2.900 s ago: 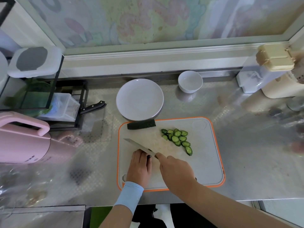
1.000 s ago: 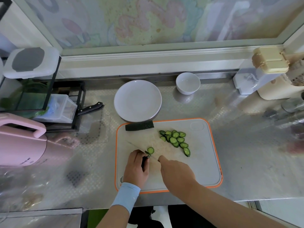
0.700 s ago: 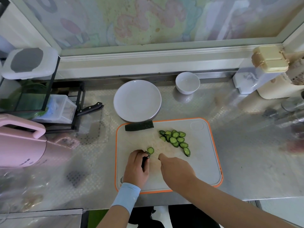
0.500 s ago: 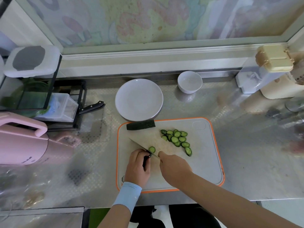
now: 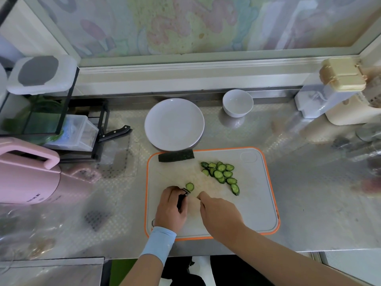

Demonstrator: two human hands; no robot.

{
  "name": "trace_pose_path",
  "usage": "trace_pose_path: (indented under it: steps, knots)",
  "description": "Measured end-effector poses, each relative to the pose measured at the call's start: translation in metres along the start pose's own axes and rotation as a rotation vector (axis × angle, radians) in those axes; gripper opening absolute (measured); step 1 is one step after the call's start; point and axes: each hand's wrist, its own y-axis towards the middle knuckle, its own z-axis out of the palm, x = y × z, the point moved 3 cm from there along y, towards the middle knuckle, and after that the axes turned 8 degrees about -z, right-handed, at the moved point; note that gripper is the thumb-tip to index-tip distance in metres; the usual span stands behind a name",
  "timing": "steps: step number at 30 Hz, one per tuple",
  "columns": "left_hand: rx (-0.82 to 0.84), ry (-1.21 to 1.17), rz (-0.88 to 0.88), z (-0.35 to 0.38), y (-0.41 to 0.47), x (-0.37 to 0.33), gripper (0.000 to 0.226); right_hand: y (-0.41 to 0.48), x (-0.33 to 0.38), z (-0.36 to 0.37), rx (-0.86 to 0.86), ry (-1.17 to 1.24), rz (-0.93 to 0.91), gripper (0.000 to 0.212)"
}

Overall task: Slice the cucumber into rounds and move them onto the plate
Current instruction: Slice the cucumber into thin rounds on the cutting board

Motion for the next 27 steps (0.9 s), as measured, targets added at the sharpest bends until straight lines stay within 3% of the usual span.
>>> trace_pose_path:
  steps: [27]
  knots:
    - [0.009,-0.016,-0.009,-0.002,0.000,-0.004,0.017,-0.006,-0.008,-0.006,0.084,-0.039,0.039,0.013]
